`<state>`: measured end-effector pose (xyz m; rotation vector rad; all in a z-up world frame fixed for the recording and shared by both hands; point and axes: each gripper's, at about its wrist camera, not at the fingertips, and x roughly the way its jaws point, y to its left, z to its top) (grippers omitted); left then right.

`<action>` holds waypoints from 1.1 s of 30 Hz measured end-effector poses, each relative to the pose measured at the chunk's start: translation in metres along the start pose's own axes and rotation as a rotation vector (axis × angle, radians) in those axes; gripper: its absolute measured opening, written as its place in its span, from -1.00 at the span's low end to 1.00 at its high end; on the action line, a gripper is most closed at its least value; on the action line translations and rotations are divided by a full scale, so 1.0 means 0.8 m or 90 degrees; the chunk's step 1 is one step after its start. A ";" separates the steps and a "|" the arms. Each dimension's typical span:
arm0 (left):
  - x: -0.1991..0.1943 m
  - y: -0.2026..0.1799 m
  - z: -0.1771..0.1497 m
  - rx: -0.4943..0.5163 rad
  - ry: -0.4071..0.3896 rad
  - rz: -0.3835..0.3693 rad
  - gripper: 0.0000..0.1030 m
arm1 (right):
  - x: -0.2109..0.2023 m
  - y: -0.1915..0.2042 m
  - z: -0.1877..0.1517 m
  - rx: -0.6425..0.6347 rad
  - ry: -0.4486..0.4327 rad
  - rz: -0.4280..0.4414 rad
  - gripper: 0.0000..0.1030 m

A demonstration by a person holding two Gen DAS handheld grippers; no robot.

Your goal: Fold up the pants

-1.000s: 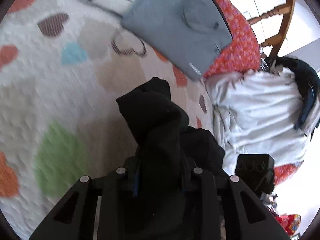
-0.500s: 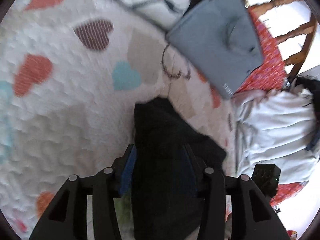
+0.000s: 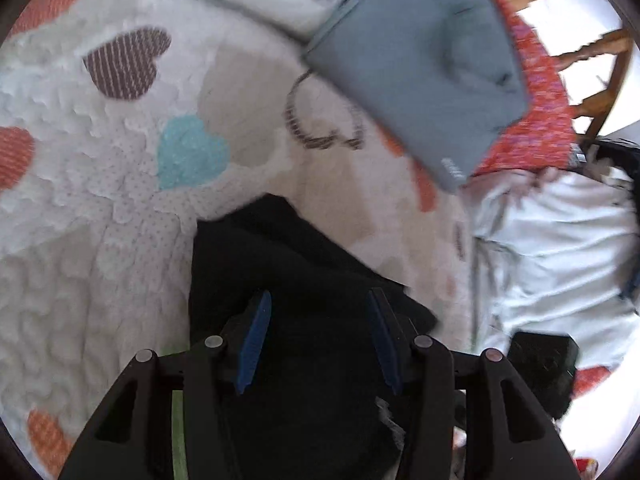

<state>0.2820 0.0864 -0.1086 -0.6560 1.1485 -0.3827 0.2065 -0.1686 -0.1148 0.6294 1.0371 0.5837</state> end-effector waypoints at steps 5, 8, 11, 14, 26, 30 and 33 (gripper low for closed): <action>0.001 0.005 0.003 -0.013 -0.015 -0.023 -0.07 | -0.003 0.000 -0.005 -0.032 -0.007 -0.005 0.41; -0.040 -0.003 -0.014 0.009 -0.036 -0.010 -0.07 | -0.027 0.015 -0.017 -0.040 -0.036 -0.032 0.47; -0.092 -0.019 -0.046 0.063 -0.077 0.022 -0.07 | -0.061 0.025 -0.045 -0.043 -0.070 -0.050 0.52; -0.142 -0.043 -0.091 0.134 -0.121 0.058 -0.06 | -0.097 0.023 -0.087 -0.044 -0.098 -0.091 0.58; -0.312 -0.138 -0.287 0.282 -0.443 0.208 0.94 | -0.151 0.024 -0.211 -0.052 -0.112 -0.175 0.62; -0.331 -0.150 -0.320 0.273 -0.490 0.235 0.96 | -0.153 0.041 -0.226 -0.088 -0.120 -0.196 0.63; -0.328 -0.156 -0.333 0.266 -0.477 0.258 0.96 | -0.154 0.051 -0.232 -0.113 -0.129 -0.204 0.63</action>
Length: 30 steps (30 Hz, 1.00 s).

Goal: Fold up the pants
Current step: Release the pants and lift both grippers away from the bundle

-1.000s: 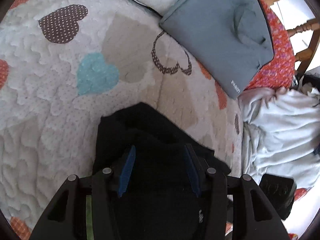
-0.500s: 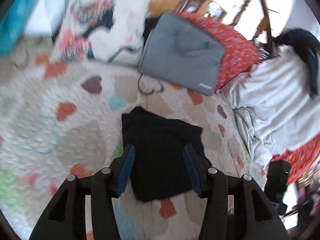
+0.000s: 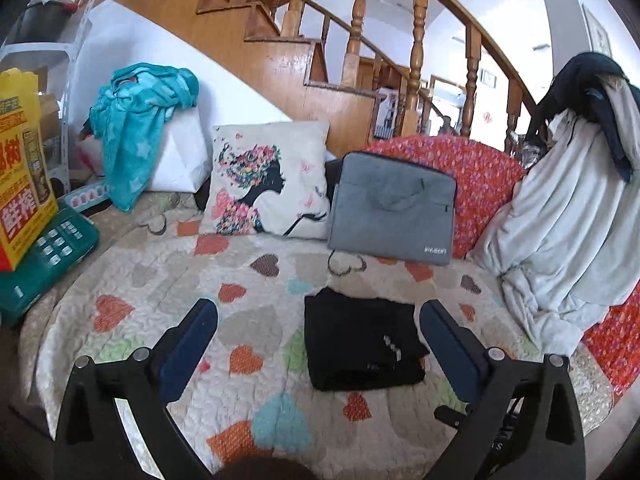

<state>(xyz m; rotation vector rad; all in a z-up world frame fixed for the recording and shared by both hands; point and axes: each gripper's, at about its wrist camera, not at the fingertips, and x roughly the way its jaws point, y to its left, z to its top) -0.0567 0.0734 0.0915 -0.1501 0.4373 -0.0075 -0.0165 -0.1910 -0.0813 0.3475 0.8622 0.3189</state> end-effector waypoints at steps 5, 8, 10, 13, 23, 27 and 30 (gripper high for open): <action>0.014 -0.028 0.001 0.033 0.058 -0.009 0.96 | -0.015 -0.001 0.005 -0.013 -0.016 0.037 0.63; 0.022 -0.046 0.023 0.037 0.071 -0.016 0.96 | -0.048 -0.019 0.051 -0.018 -0.059 0.038 0.63; 0.015 -0.056 0.031 0.023 0.050 -0.018 0.96 | -0.084 -0.027 0.082 -0.042 -0.109 0.021 0.66; 0.009 -0.067 0.023 0.015 0.031 0.008 0.96 | -0.136 -0.024 0.096 -0.086 -0.196 -0.031 0.90; -0.040 -0.043 0.016 -0.019 -0.051 0.164 0.96 | -0.056 -0.067 0.045 0.032 -0.051 0.071 1.00; -0.055 -0.022 0.018 -0.054 -0.045 0.209 0.96 | -0.040 -0.073 0.031 0.043 -0.044 0.099 1.00; -0.049 -0.008 0.016 -0.080 -0.014 0.227 0.96 | -0.023 -0.077 0.019 0.051 -0.020 0.110 1.00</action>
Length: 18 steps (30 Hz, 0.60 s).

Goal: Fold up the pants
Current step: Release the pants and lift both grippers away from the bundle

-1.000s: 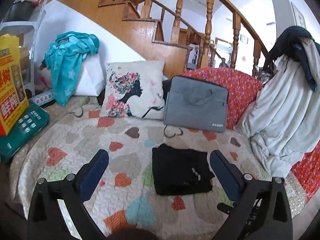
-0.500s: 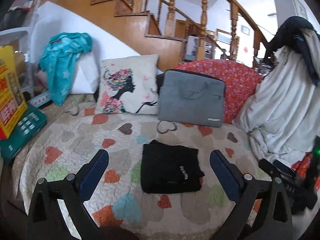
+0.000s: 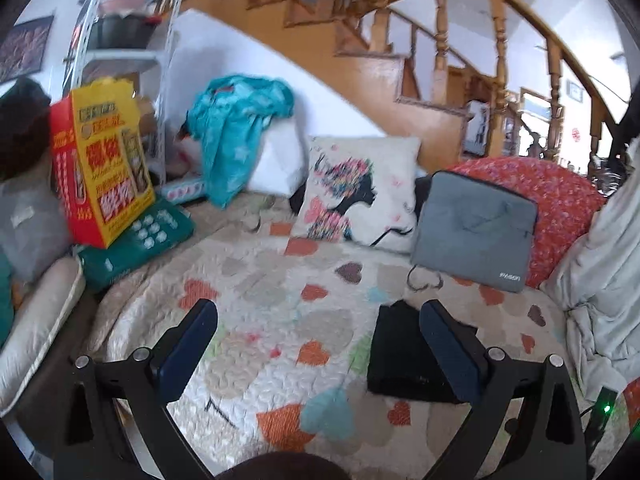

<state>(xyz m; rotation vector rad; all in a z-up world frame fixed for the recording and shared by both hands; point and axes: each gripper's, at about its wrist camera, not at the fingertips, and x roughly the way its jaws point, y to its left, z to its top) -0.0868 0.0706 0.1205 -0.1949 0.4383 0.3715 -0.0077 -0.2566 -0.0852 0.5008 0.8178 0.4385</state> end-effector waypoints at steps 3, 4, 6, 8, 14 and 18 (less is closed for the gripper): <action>0.019 0.003 -0.006 -0.006 0.035 -0.012 0.96 | 0.006 -0.008 -0.003 0.017 0.013 0.014 1.00; 0.029 0.001 -0.008 -0.007 0.049 -0.015 0.96 | 0.006 -0.009 -0.004 0.021 0.010 0.014 1.00; 0.053 -0.007 -0.011 -0.006 0.083 -0.033 0.96 | 0.010 -0.013 -0.006 0.032 0.018 0.016 1.00; 0.084 -0.021 -0.015 0.007 0.124 -0.061 0.96 | 0.017 -0.015 -0.007 0.040 0.031 0.007 1.00; 0.208 -0.087 -0.040 0.059 0.258 -0.133 0.96 | 0.036 -0.015 -0.009 0.039 0.060 -0.018 1.00; 0.293 -0.120 -0.086 0.096 0.344 -0.126 0.95 | 0.042 -0.019 -0.010 0.060 0.064 -0.042 1.00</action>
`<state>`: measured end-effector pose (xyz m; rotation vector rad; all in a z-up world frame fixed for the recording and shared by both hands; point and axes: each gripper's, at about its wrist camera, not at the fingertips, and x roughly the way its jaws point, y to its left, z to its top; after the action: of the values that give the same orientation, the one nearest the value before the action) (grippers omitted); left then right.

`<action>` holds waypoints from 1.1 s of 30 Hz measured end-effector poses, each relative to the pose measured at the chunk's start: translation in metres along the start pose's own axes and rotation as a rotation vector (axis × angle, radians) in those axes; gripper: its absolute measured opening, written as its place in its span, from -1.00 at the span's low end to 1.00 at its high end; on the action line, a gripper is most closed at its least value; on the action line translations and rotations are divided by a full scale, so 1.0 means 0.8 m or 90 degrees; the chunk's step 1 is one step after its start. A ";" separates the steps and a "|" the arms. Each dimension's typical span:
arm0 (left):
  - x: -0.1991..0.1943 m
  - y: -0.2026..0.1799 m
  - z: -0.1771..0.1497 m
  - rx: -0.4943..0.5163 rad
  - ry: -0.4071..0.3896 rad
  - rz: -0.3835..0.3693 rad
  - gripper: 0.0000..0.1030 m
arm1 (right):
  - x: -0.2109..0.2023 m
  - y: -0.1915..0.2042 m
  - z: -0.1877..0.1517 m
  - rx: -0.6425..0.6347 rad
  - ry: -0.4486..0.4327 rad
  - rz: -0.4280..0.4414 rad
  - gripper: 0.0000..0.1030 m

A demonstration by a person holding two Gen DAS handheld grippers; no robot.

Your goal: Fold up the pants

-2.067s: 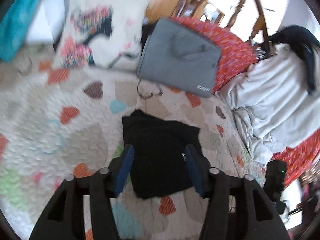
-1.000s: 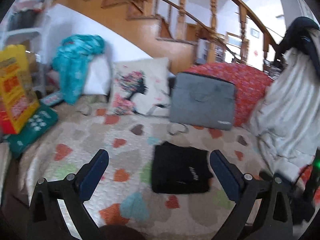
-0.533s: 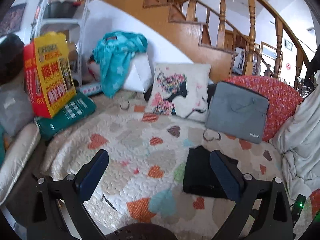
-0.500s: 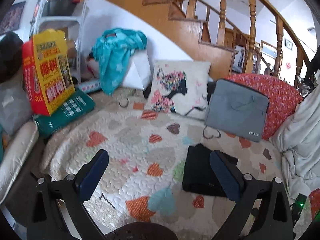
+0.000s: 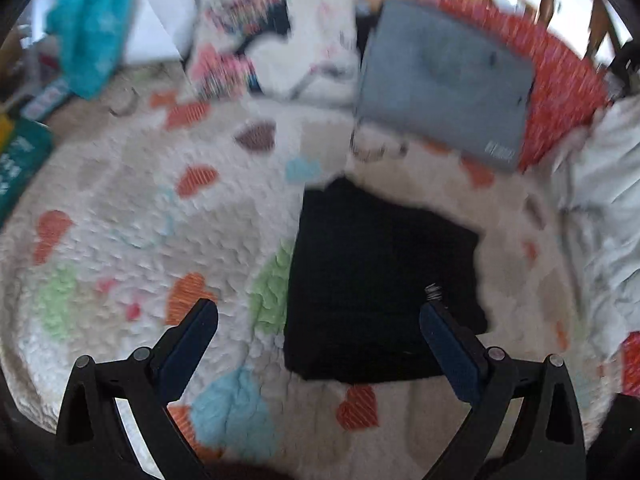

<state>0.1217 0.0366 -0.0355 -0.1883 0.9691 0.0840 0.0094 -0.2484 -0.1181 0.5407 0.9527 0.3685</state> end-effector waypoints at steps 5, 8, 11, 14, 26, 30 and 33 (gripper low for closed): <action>0.070 0.013 -0.026 -0.024 0.136 -0.066 0.70 | -0.010 0.002 0.039 0.035 0.006 0.043 1.00; 0.082 0.028 -0.033 -0.067 0.176 -0.126 0.70 | 0.009 0.006 0.087 0.104 0.020 0.173 1.00; 0.091 0.034 -0.038 -0.079 0.197 -0.145 0.72 | 0.062 0.020 0.119 0.161 0.061 0.279 1.00; 0.087 0.034 -0.039 -0.069 0.194 -0.154 0.72 | 0.112 0.021 0.127 0.192 0.088 0.264 1.00; 0.041 0.069 -0.038 -0.054 0.143 -0.272 0.74 | 0.100 0.054 0.184 0.142 0.040 0.138 0.91; 0.014 0.086 -0.025 -0.041 0.082 -0.246 0.74 | 0.162 0.092 0.228 0.135 0.081 0.219 0.91; 0.007 0.102 -0.015 -0.041 0.061 -0.232 0.74 | 0.235 0.087 0.240 0.166 0.134 0.212 0.91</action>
<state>0.1024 0.1144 -0.0564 -0.4277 1.0138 -0.2306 0.2676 -0.1456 -0.1134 0.9178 1.1243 0.6130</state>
